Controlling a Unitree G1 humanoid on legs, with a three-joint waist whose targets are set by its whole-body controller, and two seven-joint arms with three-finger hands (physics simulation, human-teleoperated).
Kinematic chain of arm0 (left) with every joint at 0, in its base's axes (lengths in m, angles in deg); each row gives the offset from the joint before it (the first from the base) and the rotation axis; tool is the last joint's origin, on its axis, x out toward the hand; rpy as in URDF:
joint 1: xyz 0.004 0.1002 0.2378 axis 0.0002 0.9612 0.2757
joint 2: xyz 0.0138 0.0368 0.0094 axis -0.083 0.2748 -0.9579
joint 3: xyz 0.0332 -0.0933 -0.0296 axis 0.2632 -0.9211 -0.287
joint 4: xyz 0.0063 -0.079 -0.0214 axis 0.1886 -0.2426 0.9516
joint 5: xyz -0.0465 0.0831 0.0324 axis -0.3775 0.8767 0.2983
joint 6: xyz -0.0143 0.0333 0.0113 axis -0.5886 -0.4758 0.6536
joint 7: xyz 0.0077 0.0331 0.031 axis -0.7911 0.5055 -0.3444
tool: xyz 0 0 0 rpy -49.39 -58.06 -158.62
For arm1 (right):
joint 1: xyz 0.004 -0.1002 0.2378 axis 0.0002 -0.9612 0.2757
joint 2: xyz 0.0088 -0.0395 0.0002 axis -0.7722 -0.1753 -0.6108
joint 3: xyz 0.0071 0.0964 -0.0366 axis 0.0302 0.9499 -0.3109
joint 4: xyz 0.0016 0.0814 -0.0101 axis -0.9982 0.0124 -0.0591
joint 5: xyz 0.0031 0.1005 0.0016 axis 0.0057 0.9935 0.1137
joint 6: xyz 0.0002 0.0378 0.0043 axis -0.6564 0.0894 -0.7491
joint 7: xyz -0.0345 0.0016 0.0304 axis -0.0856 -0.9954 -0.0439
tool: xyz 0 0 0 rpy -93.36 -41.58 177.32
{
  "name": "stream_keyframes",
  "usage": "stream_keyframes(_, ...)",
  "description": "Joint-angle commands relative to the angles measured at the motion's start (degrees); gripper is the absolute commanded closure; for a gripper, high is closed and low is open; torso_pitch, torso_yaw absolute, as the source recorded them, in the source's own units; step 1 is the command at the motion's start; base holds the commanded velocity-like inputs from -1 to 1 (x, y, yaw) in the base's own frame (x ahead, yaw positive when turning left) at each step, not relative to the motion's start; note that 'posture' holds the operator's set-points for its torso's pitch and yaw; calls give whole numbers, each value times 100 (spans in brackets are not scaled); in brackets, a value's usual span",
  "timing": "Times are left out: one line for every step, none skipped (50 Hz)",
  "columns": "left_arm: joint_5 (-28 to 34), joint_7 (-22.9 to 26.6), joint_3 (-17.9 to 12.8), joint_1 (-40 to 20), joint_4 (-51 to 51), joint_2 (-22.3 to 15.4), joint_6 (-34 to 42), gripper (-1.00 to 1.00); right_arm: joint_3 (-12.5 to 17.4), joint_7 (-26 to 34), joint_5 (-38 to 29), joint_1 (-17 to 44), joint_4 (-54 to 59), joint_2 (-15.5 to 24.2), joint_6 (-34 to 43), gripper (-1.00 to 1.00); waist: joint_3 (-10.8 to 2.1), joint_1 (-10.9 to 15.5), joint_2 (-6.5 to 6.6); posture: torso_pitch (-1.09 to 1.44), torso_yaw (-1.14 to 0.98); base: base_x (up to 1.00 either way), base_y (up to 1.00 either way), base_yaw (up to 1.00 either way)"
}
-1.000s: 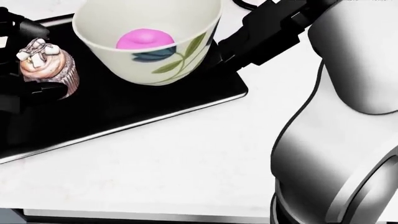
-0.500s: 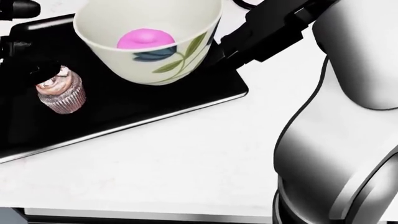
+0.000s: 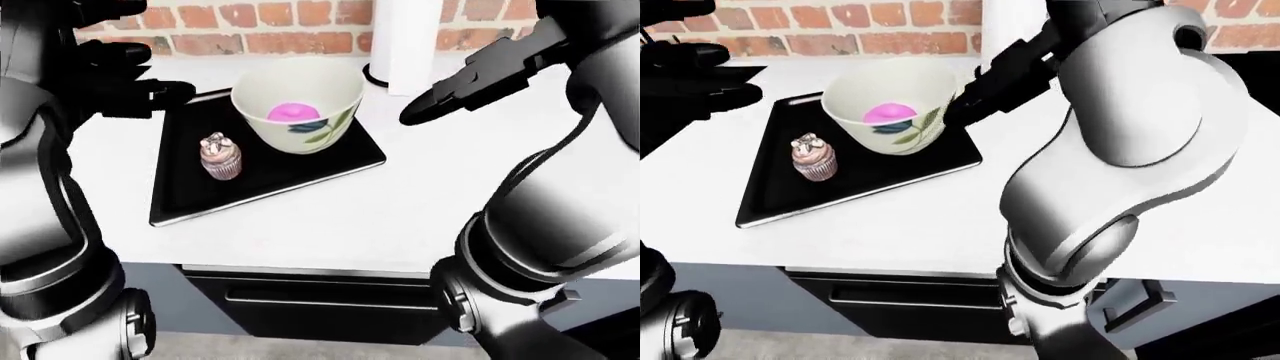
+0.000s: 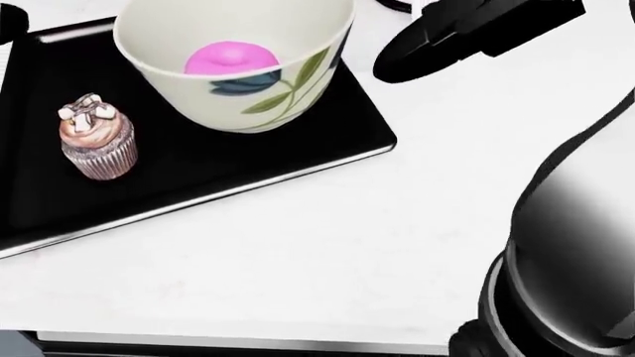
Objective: Pick up the bowl with donut and place it on the tray. Pick up the cupcake and place it on the tray.
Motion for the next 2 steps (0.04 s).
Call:
stream_keyframes(-14, -67, -97, -181, -153, -106, -41, -91, 43, 48, -26, 192, -134, 108, 24, -100, -149, -3, 13, 0, 0, 0, 0, 0)
stream_keyframes(-35, -75, -107, -199, -216, -128, 15, -100, 89, 79, -10, 203, -189, 172, 59, -100, -144, -2, 10, 0, 0, 0, 0, 0)
